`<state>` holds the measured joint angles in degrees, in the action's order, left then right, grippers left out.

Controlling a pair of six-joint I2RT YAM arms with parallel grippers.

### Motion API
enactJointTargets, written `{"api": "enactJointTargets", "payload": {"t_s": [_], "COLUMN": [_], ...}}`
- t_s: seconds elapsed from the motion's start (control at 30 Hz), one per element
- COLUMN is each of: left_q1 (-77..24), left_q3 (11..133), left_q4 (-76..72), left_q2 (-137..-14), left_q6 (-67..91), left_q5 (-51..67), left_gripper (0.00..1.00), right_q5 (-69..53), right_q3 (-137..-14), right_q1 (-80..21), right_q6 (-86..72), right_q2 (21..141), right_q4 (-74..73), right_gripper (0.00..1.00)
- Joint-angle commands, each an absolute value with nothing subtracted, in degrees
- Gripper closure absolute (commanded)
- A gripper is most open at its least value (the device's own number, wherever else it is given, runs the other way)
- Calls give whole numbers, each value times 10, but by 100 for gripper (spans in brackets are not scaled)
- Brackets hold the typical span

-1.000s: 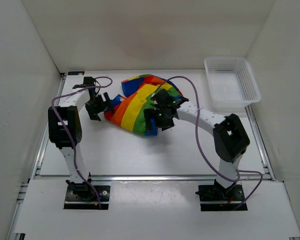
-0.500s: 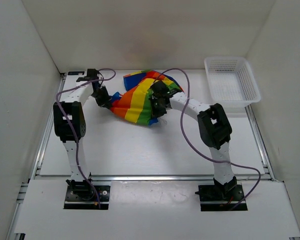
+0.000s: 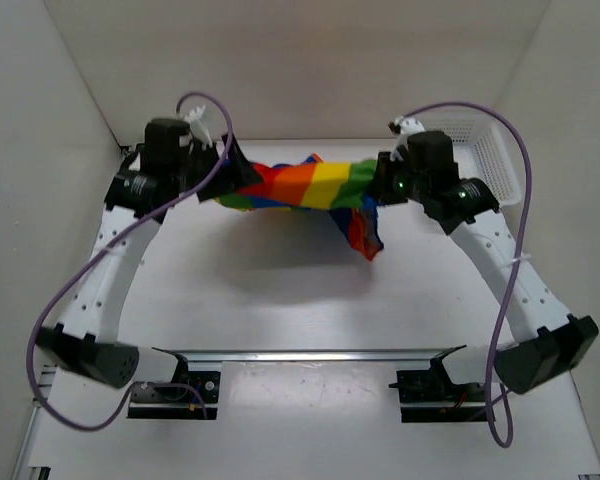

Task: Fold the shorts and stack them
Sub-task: Flatten the shorts out

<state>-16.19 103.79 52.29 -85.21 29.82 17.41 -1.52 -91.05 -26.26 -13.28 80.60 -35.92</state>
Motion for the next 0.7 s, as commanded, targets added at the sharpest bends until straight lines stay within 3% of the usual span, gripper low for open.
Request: {"api": "enactJointTargets", "payload": {"t_s": [0.0,0.03,0.07,0.13,0.23,0.3,0.37,0.6,0.67], "left_q1": [-169,-169,-161,-141,-141,-141,-135,-125,-111], "left_q3": [844,818,802,785,780,765,727,557,509], "left_q4": [551,545,545,545,550,550,556,556,546], "left_q2": [-812,-796,-795,-789,-769,-762,-757,-728,-720], "left_q6": [335,335,335,335,348,356,369,471,489], "left_q5": [111,92,84,78,38,8,-19,-34,-34], "left_gripper": [3,0,0,0,19,36,36,2,0], "right_q5": [68,82,90,91,98,79,34,-189,-208], "right_q3": [-792,-772,-752,-751,-759,-748,-712,-530,-465], "right_q1": [-244,-235,-212,-192,-153,-140,-118,-100,-105], "right_q6": [-136,-152,-163,-191,-220,-234,-253,-352,-373], "right_q2": [789,783,783,789,781,766,738,646,612], "right_q4": [-460,-460,-460,-466,-479,-479,-479,-430,-424], "right_gripper": [72,34,20,10,10,16,20,21,18]}}
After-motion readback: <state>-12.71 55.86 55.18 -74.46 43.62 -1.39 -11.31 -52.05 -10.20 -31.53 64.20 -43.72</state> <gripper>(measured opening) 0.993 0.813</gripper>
